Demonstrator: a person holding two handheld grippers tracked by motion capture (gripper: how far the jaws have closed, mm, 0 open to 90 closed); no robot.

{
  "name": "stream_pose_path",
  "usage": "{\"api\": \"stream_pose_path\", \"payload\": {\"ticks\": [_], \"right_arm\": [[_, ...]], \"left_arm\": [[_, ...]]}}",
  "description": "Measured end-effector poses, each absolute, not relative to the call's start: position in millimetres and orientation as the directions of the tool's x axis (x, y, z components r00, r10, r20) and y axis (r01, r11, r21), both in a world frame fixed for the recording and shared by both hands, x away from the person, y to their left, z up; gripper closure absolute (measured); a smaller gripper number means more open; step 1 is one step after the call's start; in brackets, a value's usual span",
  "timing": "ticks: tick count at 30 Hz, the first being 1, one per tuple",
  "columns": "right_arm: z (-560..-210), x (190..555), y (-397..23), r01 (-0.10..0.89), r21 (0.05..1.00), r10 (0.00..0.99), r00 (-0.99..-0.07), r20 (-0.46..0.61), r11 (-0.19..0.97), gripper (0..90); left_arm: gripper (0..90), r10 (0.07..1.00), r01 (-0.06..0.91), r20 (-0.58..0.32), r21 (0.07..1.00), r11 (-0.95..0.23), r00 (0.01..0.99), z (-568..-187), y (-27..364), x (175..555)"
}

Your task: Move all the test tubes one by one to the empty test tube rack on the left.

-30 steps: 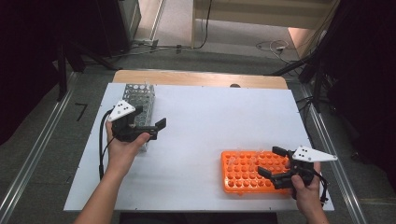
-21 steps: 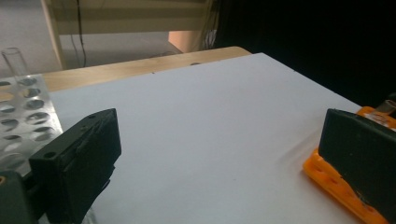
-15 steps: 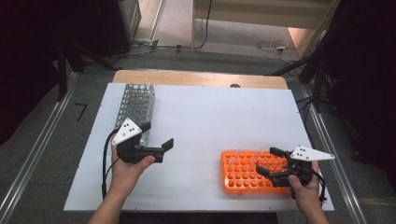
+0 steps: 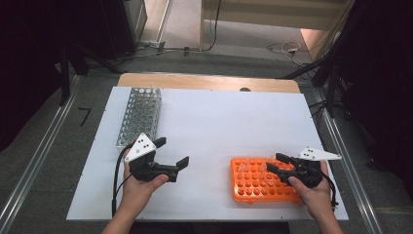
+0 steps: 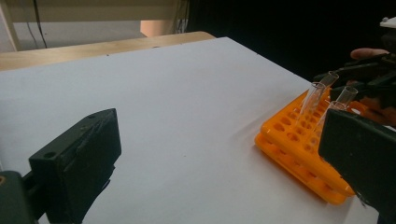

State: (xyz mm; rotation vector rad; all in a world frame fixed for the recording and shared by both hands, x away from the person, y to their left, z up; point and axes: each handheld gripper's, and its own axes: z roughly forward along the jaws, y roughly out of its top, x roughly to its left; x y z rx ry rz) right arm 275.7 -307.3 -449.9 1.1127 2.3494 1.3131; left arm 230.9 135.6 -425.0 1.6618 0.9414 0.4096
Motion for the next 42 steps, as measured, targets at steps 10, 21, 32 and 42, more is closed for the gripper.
{"api": "stream_pose_path", "payload": {"ticks": [10,21,32,42], "right_arm": [[-454.8,282.1,-293.1,0.533,0.753,0.738,-0.668,0.094,0.387,63.4],[-457.1,282.5,-283.7,0.54,0.723,0.762,-0.647,0.029,0.43,71.0],[-455.1,280.4,-283.9,0.533,0.746,0.783,-0.622,0.024,0.4,74.0],[-434.5,277.6,-291.0,0.511,0.783,0.776,-0.628,0.058,0.355,74.0]], "left_arm": [[0.0,0.753,0.37,-0.205,0.928,-0.054,0.625,-425.4,133.0,230.3],[0.0,0.743,0.373,-0.207,0.926,-0.061,0.636,-426.2,129.8,230.6],[0.0,0.744,0.37,-0.205,0.927,-0.061,0.636,-425.5,128.8,230.5],[0.0,0.744,0.363,-0.198,0.93,-0.063,0.638,-423.7,129.0,230.2]]}}
